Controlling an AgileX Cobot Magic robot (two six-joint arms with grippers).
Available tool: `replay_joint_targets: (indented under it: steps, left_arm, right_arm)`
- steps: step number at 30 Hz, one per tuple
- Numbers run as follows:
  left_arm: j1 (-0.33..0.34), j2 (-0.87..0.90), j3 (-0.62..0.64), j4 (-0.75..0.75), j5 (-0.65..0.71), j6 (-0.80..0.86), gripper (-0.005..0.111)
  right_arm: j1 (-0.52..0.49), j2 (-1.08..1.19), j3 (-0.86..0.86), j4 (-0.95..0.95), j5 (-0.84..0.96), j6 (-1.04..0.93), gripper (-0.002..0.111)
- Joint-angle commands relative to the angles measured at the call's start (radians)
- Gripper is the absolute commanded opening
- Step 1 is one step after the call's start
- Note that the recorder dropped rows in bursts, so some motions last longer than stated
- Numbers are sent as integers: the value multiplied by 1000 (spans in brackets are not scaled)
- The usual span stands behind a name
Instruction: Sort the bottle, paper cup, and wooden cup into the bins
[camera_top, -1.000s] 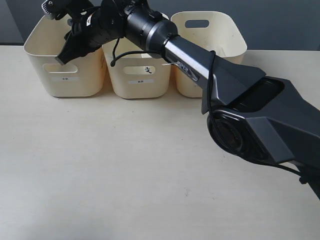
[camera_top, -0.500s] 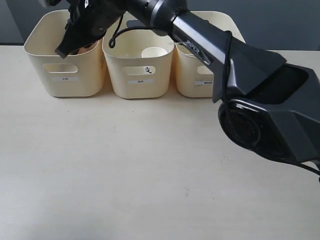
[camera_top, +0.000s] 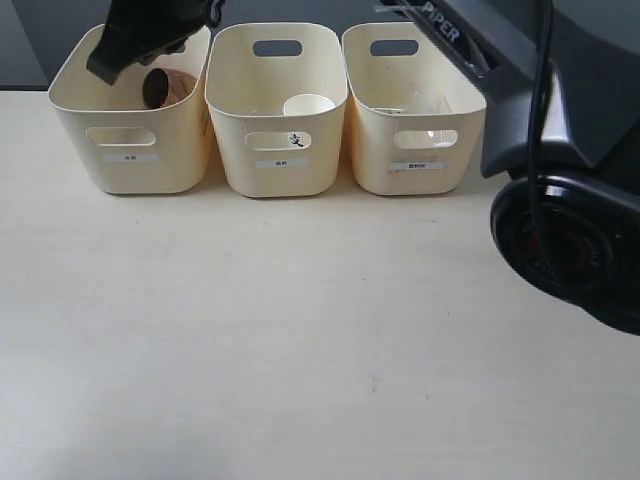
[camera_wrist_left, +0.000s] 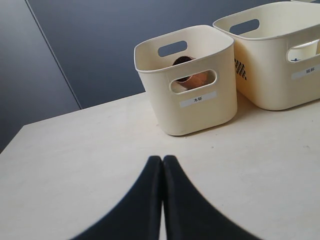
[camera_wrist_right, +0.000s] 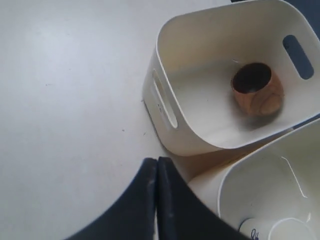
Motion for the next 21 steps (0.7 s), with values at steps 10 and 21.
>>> replay_joint_targets:
  steps: [10, 21]
  left_arm:
    - [3, -5, 1, -1, -4, -2, 0]
    - [3, -5, 1, -1, -4, -2, 0]
  right_arm:
    - [-3, -50, -6, 199, 6, 34, -1]
    - [-3, -50, -6, 200, 6, 36, -1]
